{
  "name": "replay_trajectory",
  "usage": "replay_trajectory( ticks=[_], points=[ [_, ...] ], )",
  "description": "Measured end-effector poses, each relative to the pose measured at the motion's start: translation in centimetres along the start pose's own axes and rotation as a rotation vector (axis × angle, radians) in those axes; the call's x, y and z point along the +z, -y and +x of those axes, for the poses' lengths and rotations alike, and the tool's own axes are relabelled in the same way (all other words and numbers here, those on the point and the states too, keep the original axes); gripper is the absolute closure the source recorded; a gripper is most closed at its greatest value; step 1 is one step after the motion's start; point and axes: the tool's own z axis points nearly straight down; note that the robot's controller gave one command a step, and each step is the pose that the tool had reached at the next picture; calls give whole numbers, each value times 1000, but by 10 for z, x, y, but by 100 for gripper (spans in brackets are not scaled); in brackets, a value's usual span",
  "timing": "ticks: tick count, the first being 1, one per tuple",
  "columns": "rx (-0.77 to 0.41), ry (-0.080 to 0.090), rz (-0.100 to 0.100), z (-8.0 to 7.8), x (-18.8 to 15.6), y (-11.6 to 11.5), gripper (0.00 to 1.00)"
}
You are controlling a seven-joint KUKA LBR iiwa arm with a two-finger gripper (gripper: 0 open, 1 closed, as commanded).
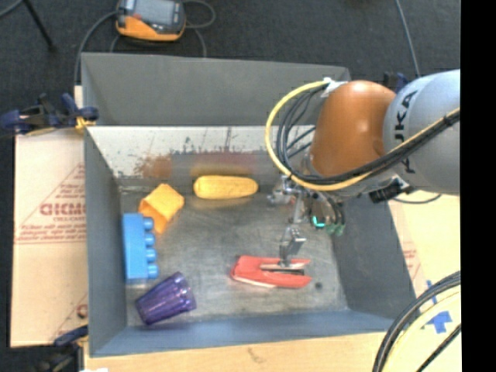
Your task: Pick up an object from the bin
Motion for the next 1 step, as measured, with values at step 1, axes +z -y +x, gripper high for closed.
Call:
replay_trajectory(
  ticks=[1],
  points=[
    [0, 8, 0, -2, -5, 0, 0]
  ],
)
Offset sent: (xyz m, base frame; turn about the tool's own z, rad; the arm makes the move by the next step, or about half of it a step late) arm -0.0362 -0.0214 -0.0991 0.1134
